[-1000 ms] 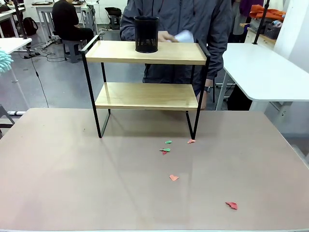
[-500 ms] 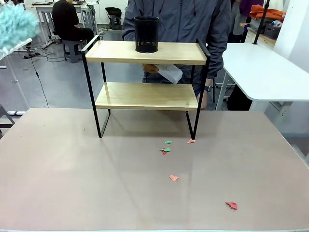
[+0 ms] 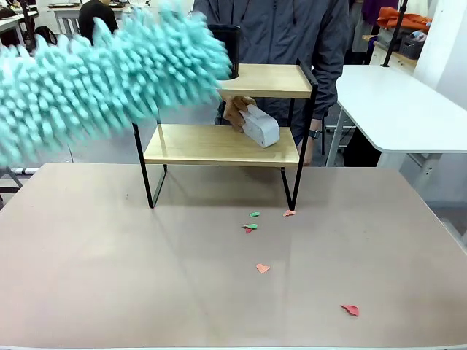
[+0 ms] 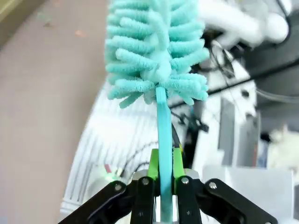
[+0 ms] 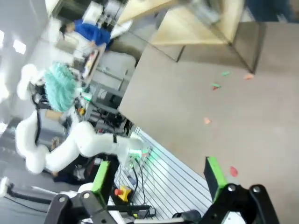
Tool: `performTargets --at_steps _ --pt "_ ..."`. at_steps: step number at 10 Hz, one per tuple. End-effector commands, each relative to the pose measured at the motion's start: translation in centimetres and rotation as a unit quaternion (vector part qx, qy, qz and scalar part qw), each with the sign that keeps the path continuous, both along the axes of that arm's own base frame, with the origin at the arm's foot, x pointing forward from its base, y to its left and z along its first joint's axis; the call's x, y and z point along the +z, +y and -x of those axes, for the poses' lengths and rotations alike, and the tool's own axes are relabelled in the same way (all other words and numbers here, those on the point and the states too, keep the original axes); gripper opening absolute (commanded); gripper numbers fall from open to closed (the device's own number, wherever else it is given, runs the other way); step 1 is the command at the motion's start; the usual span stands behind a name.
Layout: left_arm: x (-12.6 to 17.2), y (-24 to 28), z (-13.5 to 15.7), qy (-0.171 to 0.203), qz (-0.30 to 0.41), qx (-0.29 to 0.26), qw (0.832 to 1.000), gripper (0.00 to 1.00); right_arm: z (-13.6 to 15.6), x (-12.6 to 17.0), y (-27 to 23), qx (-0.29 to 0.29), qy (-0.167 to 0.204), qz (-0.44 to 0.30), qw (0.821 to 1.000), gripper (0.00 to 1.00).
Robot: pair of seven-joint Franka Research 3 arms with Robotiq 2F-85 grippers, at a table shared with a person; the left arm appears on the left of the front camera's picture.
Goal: Clean the shelf.
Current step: Hand the Duster back to the human.
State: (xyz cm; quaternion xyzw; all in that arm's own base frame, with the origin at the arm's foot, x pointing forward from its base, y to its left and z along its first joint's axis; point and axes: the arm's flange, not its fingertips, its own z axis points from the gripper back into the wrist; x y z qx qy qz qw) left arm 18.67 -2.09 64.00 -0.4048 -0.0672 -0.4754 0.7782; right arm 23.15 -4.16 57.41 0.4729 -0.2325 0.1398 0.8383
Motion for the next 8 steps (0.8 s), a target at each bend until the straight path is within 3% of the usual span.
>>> performTargets --at_steps 1,2,4,6,8 --pt "-1.4 -1.5 -1.3 0.002 -0.082 -0.175 0.981 0.12 0.2 -1.2 -3.6 -0.036 0.014 -0.014 0.999 1.00" --pt "0.0 0.0 0.0 0.000 0.000 0.000 1.000 0.12 0.2 -1.2 -3.6 -0.036 0.014 -0.014 0.999 1.00" --pt "0.0 0.0 0.0 0.000 0.000 0.000 1.000 0.12 0.1 -0.2 -0.8 -0.008 0.005 -0.003 1.000 1.00" --pt "-1.3 -4.3 -0.7 0.022 -0.037 -0.108 0.993 0.12 -0.9 0.3 3.3 0.059 -0.021 -0.016 0.998 1.00" --pt "-2.3 -8.1 -1.1 0.009 -0.090 -0.135 0.987 0.12 -2.3 0.7 9.7 0.092 -0.031 0.010 0.995 1.00"
